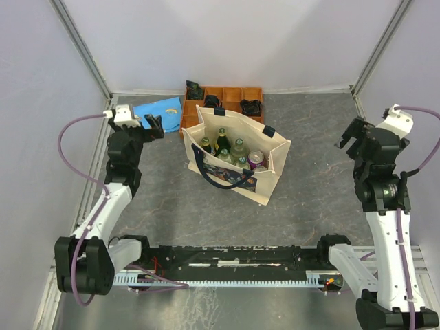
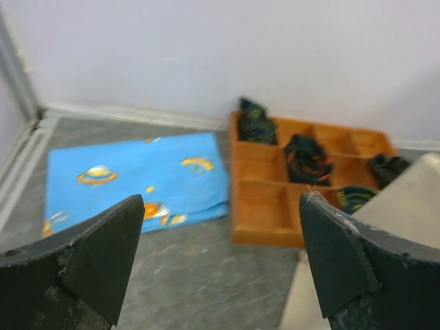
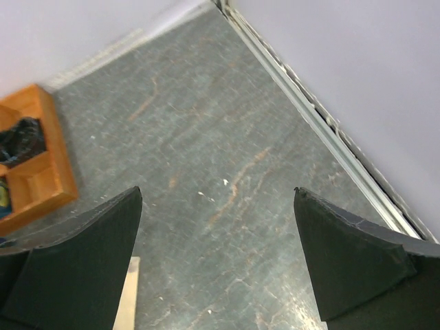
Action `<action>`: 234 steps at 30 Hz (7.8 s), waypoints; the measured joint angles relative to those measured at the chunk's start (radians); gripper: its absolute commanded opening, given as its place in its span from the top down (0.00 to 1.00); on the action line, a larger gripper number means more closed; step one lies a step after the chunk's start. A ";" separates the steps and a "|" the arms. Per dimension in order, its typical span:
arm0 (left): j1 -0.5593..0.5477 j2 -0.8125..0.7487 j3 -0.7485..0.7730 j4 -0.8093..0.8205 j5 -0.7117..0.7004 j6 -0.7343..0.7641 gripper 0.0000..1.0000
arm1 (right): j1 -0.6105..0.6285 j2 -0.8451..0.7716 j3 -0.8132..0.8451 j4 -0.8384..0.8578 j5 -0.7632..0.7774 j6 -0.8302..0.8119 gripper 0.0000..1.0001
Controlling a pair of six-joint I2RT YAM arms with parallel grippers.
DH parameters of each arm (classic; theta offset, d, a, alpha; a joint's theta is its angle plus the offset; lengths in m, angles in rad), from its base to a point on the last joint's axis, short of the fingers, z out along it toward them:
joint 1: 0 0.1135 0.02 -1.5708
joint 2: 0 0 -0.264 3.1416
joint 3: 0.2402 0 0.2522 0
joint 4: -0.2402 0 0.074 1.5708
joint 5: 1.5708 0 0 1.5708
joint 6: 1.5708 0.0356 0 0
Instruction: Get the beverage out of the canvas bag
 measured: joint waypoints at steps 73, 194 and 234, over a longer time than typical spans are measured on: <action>-0.567 -0.032 0.217 -0.598 -0.103 -0.407 0.90 | 0.292 0.307 0.423 -0.133 -0.523 -0.088 0.30; -0.632 -0.028 -0.103 -0.453 -0.011 -0.423 0.97 | 0.850 0.718 0.044 0.314 -0.038 0.013 0.61; -0.632 -0.018 -0.102 -0.453 -0.014 -0.422 0.97 | 0.976 0.655 0.643 -0.027 0.101 -0.245 1.00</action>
